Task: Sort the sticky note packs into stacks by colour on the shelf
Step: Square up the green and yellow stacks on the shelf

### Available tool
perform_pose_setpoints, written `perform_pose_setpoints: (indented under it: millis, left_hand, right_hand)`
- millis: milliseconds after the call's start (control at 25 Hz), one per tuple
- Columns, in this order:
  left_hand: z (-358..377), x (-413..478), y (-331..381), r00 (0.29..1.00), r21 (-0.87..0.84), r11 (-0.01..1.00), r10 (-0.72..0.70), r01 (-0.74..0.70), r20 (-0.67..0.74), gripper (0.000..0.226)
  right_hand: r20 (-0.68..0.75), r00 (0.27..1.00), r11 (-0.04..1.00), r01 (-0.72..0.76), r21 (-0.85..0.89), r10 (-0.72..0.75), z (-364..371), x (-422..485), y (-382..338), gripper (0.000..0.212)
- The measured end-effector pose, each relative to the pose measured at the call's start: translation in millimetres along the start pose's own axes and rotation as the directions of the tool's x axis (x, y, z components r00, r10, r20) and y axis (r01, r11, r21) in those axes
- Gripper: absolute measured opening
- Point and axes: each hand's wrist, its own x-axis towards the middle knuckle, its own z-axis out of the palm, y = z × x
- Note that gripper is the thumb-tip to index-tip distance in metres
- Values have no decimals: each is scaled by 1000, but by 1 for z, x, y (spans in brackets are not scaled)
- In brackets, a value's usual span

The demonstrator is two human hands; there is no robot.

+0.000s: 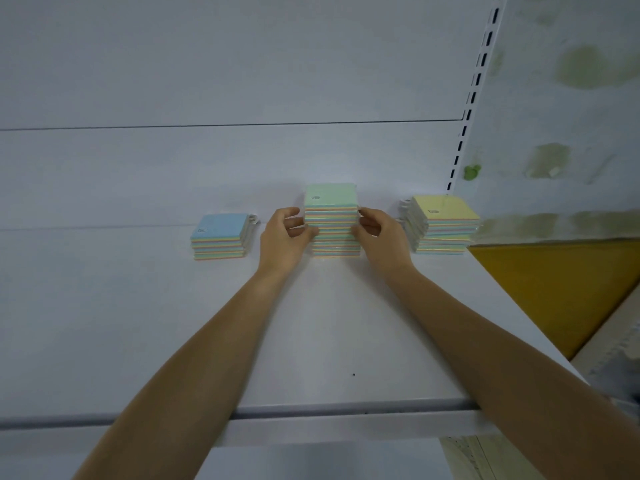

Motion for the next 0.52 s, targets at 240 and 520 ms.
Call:
perform_pose_setpoints:
  millis: [240,520]
  left_hand:
    - [1,3,-1,995,-72,992,-104,103,-8,53]
    - [3,-8,3,997,105,994,-3,-6,82,60]
  right_hand:
    - [-12,996,991,-81,107,83,0,3,3,33]
    - [71,997,992,40,-120,-32,1,-3,3,45]
